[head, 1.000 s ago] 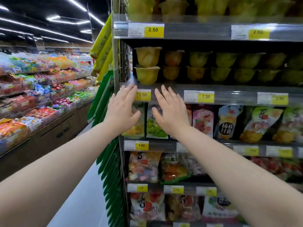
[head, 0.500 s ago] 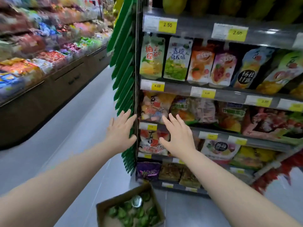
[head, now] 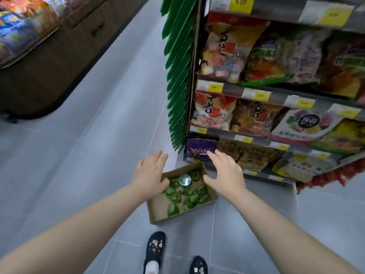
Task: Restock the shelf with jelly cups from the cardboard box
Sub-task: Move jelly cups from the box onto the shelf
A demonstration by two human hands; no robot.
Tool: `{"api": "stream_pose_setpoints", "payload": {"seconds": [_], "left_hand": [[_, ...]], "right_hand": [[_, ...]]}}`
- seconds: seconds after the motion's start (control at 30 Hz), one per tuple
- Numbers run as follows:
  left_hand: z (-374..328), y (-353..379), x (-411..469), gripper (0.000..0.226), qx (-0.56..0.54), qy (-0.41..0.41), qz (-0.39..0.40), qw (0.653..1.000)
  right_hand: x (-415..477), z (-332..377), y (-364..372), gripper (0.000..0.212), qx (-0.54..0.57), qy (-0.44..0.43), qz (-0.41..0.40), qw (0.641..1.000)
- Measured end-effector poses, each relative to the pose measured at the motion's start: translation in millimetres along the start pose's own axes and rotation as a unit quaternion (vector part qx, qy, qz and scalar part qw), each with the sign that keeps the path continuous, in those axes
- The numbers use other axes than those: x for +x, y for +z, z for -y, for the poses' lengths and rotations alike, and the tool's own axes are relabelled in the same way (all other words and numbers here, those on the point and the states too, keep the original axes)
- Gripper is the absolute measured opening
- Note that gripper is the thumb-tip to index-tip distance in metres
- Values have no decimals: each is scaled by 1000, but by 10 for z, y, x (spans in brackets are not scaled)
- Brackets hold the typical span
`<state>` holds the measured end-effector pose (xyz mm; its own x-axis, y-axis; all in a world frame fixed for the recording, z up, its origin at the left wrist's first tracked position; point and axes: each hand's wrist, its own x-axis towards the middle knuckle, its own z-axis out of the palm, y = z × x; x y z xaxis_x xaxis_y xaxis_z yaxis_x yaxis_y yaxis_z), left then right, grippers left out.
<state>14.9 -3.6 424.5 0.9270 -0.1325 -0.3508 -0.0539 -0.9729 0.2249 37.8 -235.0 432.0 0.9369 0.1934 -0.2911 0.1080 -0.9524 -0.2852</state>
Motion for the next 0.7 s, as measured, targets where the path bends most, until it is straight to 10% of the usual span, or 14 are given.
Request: {"api": "stream_pose_setpoints", "payload": {"seconds": [0.7], "left_hand": [[1113, 2977, 1572, 75, 4, -66, 155, 986]], "right_hand": [[1265, -508, 3358, 77, 87, 141, 146, 975]]}}
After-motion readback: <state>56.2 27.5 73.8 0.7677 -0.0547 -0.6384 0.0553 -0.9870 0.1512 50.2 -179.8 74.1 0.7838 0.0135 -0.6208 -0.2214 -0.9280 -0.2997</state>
